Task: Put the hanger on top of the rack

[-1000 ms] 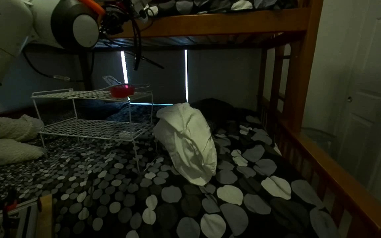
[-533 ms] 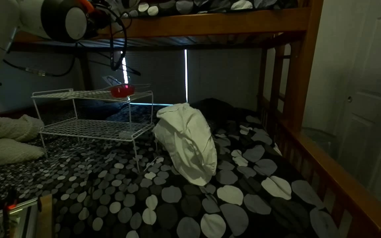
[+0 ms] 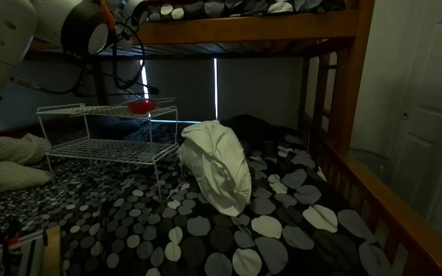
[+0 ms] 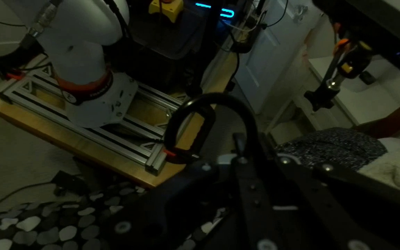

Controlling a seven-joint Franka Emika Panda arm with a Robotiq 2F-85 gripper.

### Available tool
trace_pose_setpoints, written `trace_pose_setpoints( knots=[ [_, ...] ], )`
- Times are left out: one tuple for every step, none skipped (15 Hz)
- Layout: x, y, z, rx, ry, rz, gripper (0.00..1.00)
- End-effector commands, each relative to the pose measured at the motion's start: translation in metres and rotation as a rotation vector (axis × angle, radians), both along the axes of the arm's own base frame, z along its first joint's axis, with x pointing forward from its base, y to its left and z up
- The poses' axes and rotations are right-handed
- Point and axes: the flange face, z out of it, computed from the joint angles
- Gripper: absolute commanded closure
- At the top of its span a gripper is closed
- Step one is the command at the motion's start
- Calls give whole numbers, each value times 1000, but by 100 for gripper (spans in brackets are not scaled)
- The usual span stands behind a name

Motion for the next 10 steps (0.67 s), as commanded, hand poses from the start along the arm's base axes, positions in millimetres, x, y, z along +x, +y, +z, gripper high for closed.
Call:
trace_pose_setpoints(
  knots=[
    [-6,-6,-9,-97,-113,8,98],
    [-9,-6,-14,-106,-148,36,98],
    [-13,-5,-18,-111,-176,70,98],
    [-17,-5,-23,-116,-208,107,98],
    [-18,-5,-26,-124,-245,138,98],
    [-19,-6,-29,-136,-274,164,98],
    [-18,-7,-31,-145,-305,191,98],
    [-15,-8,-29,-153,-346,208,98],
    [-10,-10,-23,-153,-391,223,98],
    [-7,-12,-13,-153,-438,231,98]
  ],
)
